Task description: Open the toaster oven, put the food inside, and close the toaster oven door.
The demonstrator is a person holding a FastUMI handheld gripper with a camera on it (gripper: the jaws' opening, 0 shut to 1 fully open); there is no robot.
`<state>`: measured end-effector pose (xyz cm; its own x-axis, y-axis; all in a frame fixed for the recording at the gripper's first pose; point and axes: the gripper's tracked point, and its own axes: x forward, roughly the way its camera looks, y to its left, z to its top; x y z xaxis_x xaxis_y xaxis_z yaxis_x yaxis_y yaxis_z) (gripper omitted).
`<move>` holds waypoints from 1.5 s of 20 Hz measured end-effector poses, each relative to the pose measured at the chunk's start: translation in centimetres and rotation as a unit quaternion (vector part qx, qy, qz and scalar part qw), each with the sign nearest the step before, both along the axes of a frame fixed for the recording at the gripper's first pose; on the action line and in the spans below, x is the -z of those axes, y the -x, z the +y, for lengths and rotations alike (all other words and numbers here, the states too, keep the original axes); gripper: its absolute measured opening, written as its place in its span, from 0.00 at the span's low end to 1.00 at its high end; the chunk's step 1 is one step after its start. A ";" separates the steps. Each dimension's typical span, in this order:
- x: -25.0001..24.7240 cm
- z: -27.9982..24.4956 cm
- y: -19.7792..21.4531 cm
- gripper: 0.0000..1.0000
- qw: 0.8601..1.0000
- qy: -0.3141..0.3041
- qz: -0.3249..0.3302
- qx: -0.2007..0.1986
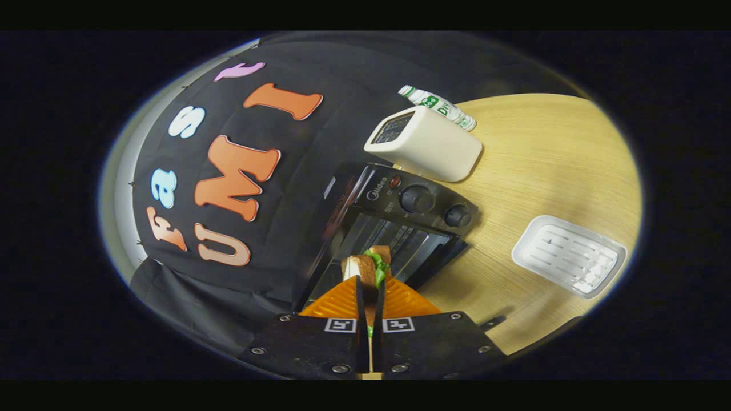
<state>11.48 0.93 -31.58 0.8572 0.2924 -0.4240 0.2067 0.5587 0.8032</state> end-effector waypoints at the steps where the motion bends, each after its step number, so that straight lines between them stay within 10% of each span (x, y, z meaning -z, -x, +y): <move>1: 0.2 0.2 -0.3 0.02 1.000 -0.001 -0.002 0.017; 10: 3.0 2.2 -3.1 0.02 0.990 -0.022 -0.017 0.142; 21: 5.2 3.9 -6.6 0.07 0.980 -0.062 -0.005 0.188; 26: 6.0 4.7 -5.3 0.39 0.984 -0.053 0.024 0.170; 30: 4.1 5.6 -3.2 0.97 0.988 -0.043 0.012 0.146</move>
